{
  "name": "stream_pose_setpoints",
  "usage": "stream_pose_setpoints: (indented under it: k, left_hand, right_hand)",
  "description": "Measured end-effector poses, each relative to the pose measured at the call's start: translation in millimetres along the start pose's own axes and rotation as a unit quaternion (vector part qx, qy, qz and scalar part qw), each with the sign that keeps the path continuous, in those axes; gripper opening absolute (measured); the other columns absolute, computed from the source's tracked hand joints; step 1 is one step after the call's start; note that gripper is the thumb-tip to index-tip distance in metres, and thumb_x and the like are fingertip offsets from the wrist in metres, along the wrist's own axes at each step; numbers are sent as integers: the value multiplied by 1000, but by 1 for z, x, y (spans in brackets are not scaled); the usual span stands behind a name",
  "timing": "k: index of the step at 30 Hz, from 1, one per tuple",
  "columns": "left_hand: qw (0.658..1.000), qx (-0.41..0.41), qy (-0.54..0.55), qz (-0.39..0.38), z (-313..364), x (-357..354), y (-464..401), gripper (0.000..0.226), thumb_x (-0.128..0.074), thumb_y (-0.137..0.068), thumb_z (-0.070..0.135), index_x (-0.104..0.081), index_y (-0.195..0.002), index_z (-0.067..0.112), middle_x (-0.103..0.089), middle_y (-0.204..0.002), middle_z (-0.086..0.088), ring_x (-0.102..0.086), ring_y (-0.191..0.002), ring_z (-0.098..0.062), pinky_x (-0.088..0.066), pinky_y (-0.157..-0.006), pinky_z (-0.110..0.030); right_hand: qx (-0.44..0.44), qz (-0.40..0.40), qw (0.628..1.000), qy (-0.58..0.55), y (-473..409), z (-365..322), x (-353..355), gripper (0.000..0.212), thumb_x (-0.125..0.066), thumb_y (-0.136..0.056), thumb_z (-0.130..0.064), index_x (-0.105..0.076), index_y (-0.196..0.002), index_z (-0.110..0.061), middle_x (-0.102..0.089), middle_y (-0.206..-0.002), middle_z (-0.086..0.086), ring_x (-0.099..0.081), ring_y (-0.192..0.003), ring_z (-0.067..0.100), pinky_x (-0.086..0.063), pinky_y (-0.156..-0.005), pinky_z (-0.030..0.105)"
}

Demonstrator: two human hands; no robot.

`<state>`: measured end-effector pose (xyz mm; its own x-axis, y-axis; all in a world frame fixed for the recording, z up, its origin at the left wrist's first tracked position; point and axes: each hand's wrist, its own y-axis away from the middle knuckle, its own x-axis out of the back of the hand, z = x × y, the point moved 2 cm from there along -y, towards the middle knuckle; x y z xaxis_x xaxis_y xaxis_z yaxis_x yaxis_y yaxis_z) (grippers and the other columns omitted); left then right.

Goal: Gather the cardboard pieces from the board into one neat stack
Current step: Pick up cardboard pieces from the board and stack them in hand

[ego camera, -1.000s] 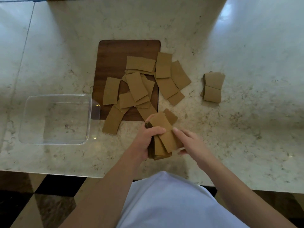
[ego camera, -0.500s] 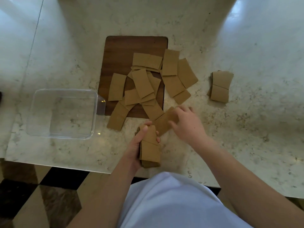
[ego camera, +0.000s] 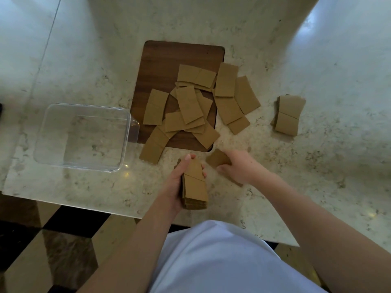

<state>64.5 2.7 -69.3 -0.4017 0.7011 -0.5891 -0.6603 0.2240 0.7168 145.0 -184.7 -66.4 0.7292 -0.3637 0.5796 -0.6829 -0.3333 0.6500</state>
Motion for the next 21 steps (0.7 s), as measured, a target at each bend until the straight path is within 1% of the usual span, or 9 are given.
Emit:
stream_pose_setpoints:
  k: [3,5,7,9,12,15,18,20,21]
  left_hand:
    - [1000,6,-3,-2,-1,-2,-3,52,-91,-74,44,-67,-115,21,-68,-99,-14,-67,-83,-27,-59,-70,-40]
    - [1000,11,3,-1,-1,-4,-5,46,-91,-75,43,-72,-111,21,-68,-100,-14,-68,-83,-27,-60,-69,-40]
    - [1000,12,-6,2,0,-6,-6,43,-90,-76,43,-75,-110,22,-69,-101,-14,-69,-82,-26,-60,-68,-40]
    - [1000,17,-11,3,0,-9,-6,44,-90,-76,43,-75,-111,22,-69,-102,-15,-69,-83,-26,-60,-69,-41]
    - [999,29,-22,-1,-1,-15,-4,41,-93,-71,41,-80,-105,23,-72,-99,-13,-71,-81,-26,-61,-71,-41]
    - [998,31,-63,9,-1,-21,0,35,-91,-71,43,-82,-99,24,-75,-96,-10,-73,-80,-23,-61,-68,-39]
    - [997,32,-60,21,-1,-25,2,33,-86,-75,41,-81,-102,24,-74,-96,-11,-73,-78,-24,-61,-67,-38]
    - [997,26,-72,13,1,-28,3,32,-85,-75,42,-82,-101,23,-76,-97,-10,-73,-78,-23,-61,-67,-36]
    - [997,23,-79,10,1,-28,3,32,-83,-77,43,-82,-101,23,-77,-98,-9,-73,-78,-22,-61,-67,-35]
  right_hand:
    - [-56,24,978,-199,13,7,-4,19,-65,-100,-36,-59,-114,-26,-67,-96,-9,-65,-79,9,-49,-58,22]
    - [-102,27,918,-384,24,5,-8,24,-63,-102,-33,-62,-124,-24,-75,-100,-7,-74,-80,10,-57,-59,22]
    - [-119,13,845,-522,33,2,-12,28,-59,-105,-27,-59,-133,-22,-77,-109,0,-76,-94,16,-63,-77,34]
    - [-118,-2,779,-616,39,-3,-15,29,-57,-105,-19,-58,-134,-17,-77,-116,10,-75,-104,29,-61,-91,48]
    - [-120,14,703,-700,42,-8,-15,36,-63,-100,-12,-56,-135,-9,-75,-114,24,-74,-102,42,-60,-92,56]
    - [-186,89,680,-703,41,-9,-12,58,-76,-92,-21,-51,-142,-7,-72,-122,19,-75,-103,38,-60,-91,55]
    - [-192,142,669,-704,40,-8,-8,31,-77,-92,-24,-60,-117,-17,-73,-114,12,-77,-97,34,-63,-84,55]
    - [-178,169,691,-680,41,-9,-6,14,-76,-92,-25,-66,-103,-22,-76,-108,8,-76,-97,32,-63,-85,52]
    - [-171,178,705,-665,42,-9,-5,13,-76,-92,-25,-69,-102,-23,-77,-107,7,-76,-96,30,-62,-80,48]
